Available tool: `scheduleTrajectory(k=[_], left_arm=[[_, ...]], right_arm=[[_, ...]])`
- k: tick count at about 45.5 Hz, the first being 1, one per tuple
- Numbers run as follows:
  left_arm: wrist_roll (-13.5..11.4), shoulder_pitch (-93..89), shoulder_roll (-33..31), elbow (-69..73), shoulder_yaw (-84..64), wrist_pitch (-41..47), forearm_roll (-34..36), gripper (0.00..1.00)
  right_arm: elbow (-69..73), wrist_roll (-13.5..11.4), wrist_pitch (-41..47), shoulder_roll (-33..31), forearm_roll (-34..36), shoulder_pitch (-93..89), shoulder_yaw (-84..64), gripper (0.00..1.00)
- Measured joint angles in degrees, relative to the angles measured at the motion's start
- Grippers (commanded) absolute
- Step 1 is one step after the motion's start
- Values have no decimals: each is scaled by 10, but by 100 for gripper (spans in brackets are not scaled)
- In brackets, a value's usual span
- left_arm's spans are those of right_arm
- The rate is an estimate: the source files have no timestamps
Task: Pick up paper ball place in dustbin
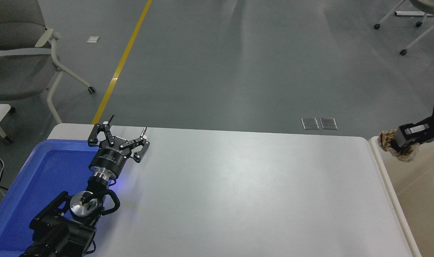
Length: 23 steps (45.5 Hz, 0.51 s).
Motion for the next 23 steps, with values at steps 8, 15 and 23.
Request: scheduleTrajectory(k=[8,15,23], left_arm=[[0,0,0,0,0,0,0,99],[-1,0,0,0,0,0,0,99],[-1,0,0,0,0,0,0,99]], right_arm=[[-20,0,6,-5,1,-9,5,0],[-70,-1,-12,-26,3,-64,14,0],[-160,-1,-34,-61,12,-148,29,0]])
